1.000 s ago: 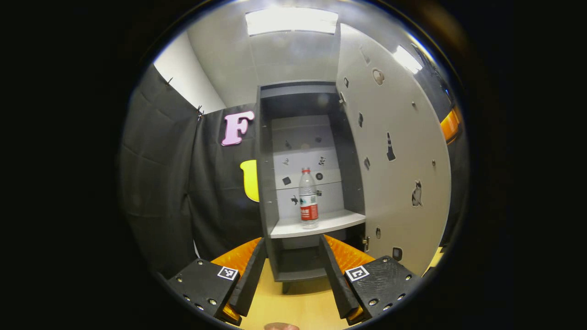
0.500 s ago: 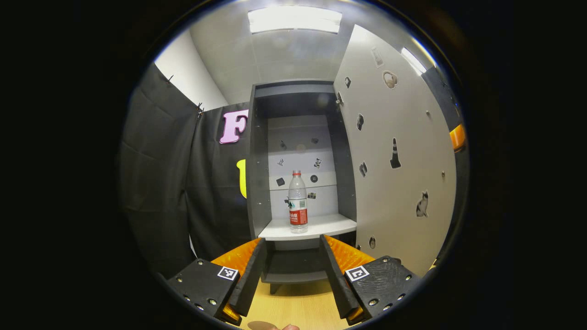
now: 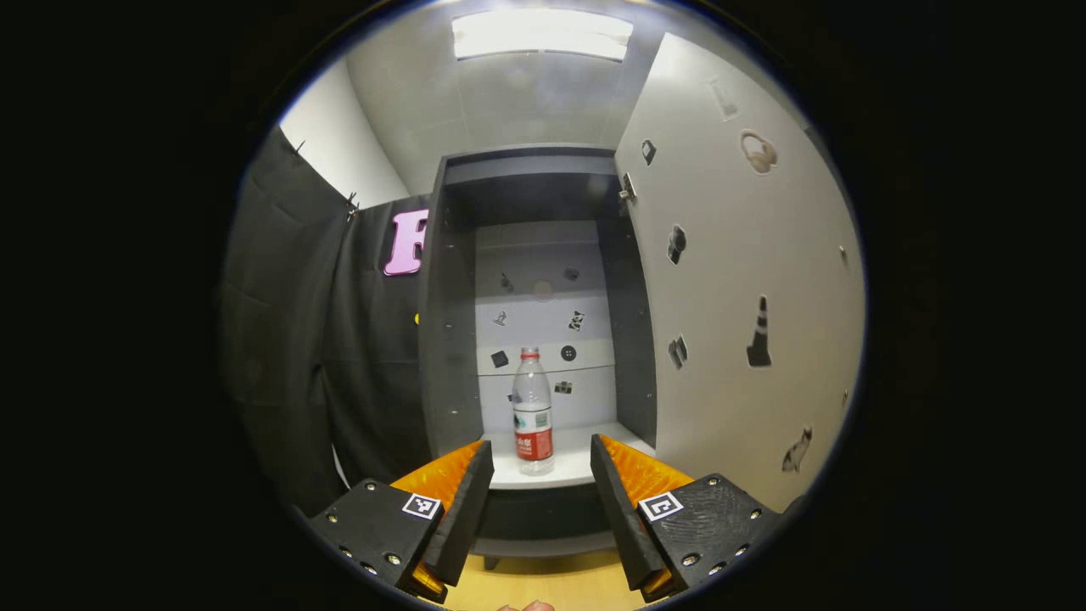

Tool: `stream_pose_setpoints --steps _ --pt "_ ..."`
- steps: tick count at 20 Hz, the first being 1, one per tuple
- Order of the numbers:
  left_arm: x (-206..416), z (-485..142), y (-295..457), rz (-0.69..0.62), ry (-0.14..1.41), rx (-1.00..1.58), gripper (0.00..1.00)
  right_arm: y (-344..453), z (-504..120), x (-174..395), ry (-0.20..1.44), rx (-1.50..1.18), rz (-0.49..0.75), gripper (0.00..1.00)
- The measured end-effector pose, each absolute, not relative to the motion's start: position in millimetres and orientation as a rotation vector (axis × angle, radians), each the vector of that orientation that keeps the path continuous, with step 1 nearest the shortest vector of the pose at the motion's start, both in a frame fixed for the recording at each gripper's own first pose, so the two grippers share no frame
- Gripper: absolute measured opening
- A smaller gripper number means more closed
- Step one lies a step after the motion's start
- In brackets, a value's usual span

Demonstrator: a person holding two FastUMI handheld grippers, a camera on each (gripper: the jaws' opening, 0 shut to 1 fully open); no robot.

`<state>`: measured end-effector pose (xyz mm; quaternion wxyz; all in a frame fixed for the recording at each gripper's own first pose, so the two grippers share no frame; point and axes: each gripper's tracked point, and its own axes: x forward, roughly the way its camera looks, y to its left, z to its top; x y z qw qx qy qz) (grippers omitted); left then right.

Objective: Open the cabinet door with the right hand, grasp the bottle in the cabinet with the left hand and place it on the coaster, then close the cabinet door with the right hand.

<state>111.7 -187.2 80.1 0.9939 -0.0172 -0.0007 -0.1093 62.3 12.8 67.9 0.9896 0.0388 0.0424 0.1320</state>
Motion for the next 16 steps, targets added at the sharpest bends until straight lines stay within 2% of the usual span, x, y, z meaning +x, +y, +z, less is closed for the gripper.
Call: stream_pose_setpoints --steps 3,4,5,16 --pt "145 88 -186 -0.233 -0.006 -0.025 0.67 0 62 74 0.086 0.065 0.181 0.98" --pt "156 88 -186 -0.234 -0.005 -0.022 0.67 -3 61 77 0.087 0.062 0.159 0.92" --pt "167 88 -186 -0.239 -0.003 -0.024 0.67 -7 58 82 0.093 0.061 0.135 0.98" --pt "288 43 -197 -0.313 0.061 -0.023 0.67 -21 21 122 0.181 0.129 -0.053 0.98"
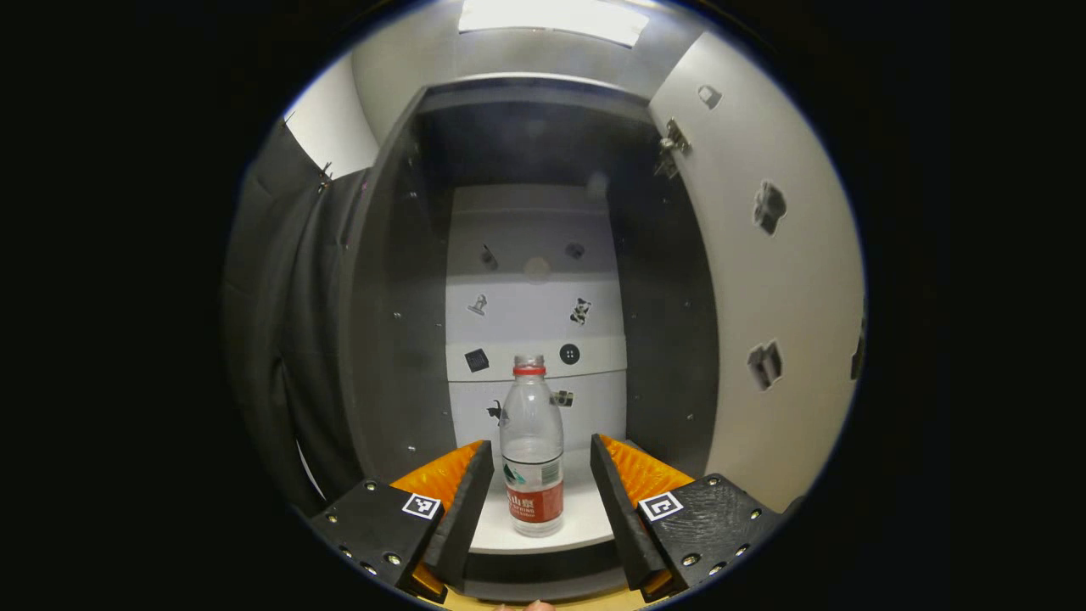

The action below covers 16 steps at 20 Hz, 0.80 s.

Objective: Open the cabinet door with the right hand, grasp the bottle in the cabinet with the left hand and place it on the coaster, then close the cabinet door with the right hand.

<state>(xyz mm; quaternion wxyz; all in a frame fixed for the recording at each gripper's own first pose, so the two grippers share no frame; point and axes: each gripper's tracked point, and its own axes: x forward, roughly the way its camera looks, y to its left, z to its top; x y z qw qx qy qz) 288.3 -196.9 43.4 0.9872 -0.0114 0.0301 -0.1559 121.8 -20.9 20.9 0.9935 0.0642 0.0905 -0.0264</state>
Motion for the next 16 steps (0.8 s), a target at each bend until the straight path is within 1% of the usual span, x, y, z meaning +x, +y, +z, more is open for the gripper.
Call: stream_pose_setpoints --steps 4,9,16 --pt "318 25 -200 -0.331 0.071 0.0 0.67 -14 8 133 0.212 0.203 -0.073 0.98" --pt "339 8 -211 -0.369 0.094 0.031 0.67 -7 -6 142 0.241 0.23 -0.099 0.98" --pt "363 -2 -217 -0.355 0.091 0.063 0.67 -4 -9 141 0.257 0.214 -0.107 0.98"
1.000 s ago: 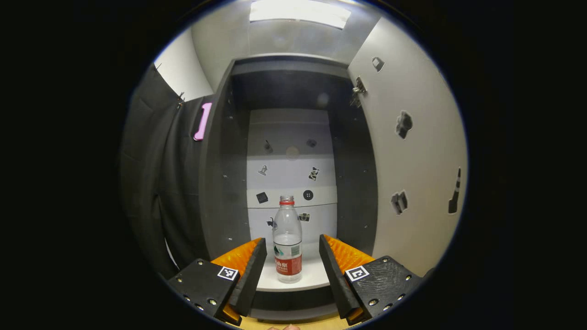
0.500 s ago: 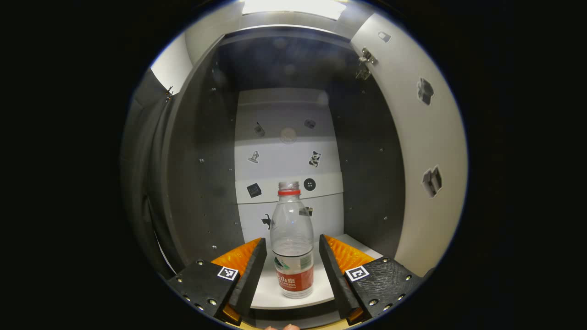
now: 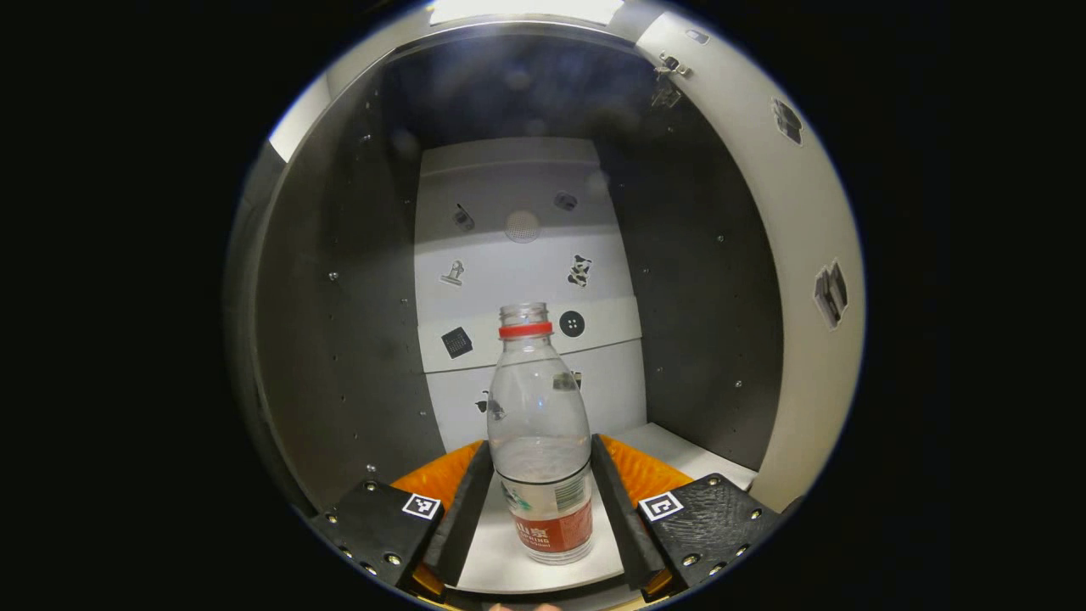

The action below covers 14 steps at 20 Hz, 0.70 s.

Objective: Open the cabinet door with the right hand, grasp the bottle in the cabinet with the left hand and place it on the coaster, then close the cabinet door with the right hand.

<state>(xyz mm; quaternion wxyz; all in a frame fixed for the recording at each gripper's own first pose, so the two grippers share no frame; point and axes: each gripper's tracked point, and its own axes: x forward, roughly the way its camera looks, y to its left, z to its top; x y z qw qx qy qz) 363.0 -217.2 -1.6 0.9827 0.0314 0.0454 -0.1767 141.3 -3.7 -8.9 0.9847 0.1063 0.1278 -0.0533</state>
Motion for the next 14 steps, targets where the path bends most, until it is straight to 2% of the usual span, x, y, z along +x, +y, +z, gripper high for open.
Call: stream_pose_setpoints --steps 4,6,14 --pt "359 -1 -217 -0.357 0.093 0.046 0.66 -6 -7 141 0.256 0.21 -0.101 0.98" --pt "353 2 -212 -0.35 0.091 0.02 0.63 -7 -7 140 0.258 0.213 -0.096 0.98" --pt "309 18 -171 -0.296 0.06 -0.042 0.65 -7 -6 135 0.265 0.212 -0.037 0.98"
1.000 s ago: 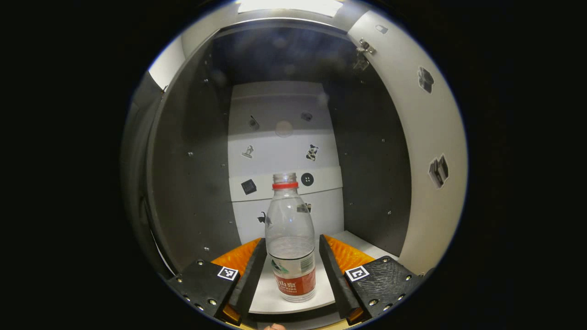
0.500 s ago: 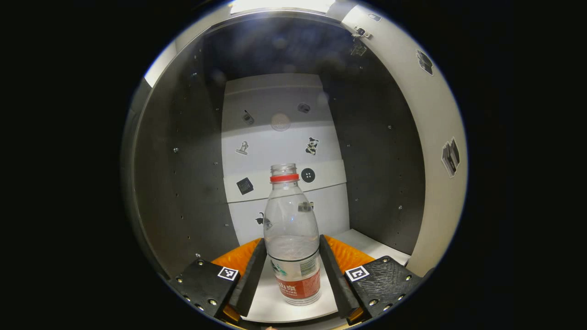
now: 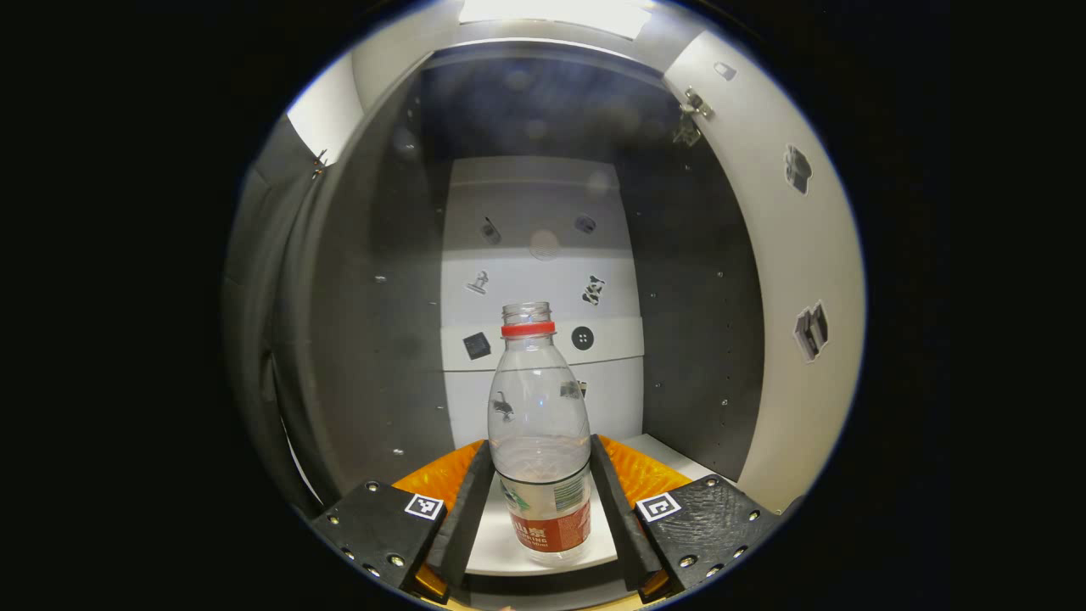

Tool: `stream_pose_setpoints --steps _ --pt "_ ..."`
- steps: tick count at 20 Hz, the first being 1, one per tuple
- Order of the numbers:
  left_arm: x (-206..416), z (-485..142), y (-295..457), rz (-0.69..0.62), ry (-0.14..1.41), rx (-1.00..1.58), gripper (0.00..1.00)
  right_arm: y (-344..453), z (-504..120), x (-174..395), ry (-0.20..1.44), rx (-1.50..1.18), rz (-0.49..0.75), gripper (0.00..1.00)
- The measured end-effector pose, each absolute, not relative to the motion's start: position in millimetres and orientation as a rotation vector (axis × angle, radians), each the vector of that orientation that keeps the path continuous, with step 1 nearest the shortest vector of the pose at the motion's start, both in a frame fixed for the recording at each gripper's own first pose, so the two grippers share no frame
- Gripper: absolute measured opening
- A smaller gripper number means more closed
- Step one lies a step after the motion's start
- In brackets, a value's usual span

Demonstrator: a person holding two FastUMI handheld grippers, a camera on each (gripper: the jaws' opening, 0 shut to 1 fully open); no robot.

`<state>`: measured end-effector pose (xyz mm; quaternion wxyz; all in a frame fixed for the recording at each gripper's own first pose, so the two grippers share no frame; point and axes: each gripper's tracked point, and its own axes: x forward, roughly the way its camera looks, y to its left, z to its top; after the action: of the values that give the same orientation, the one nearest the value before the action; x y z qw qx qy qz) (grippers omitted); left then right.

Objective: Open the cabinet door with the right hand, grasp the bottle in the cabinet with the left hand and place it on the coaster, then close the cabinet door with the right hand.

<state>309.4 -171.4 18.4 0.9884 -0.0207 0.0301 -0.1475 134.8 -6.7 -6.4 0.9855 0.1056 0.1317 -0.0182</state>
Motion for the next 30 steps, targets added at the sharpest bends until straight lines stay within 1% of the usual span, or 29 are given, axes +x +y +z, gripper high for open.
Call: stream_pose_setpoints --steps 6,7,8,11,15,23,24,25,30 --pt "265 14 -128 -0.233 0.063 -0.038 0.65 -3 -5 132 0.265 0.187 0.011 0.98" --pt "257 12 -121 -0.227 0.064 -0.034 0.65 -1 -4 132 0.263 0.185 0.022 0.93" --pt "251 10 -114 -0.217 0.063 -0.03 0.65 1 -4 132 0.263 0.181 0.035 0.98" --pt "230 6 -100 -0.198 0.061 -0.03 0.65 4 -1 128 0.249 0.165 0.062 0.98" --pt "202 -7 -83 -0.165 0.053 -0.01 0.65 2 -2 125 0.251 0.141 0.067 0.98" --pt "138 -84 -56 -0.09 0.146 -0.029 0.65 -8 -5 115 0.247 0.172 0.062 0.98" --pt "129 -95 -54 -0.084 0.16 -0.038 0.63 -9 -6 114 0.249 0.176 0.064 0.98" --pt "122 -104 -51 -0.078 0.173 -0.047 0.65 -8 -10 113 0.254 0.181 0.067 0.98" --pt "88 -152 -38 -0.039 0.216 -0.068 0.65 -10 -18 109 0.265 0.223 0.071 0.98"
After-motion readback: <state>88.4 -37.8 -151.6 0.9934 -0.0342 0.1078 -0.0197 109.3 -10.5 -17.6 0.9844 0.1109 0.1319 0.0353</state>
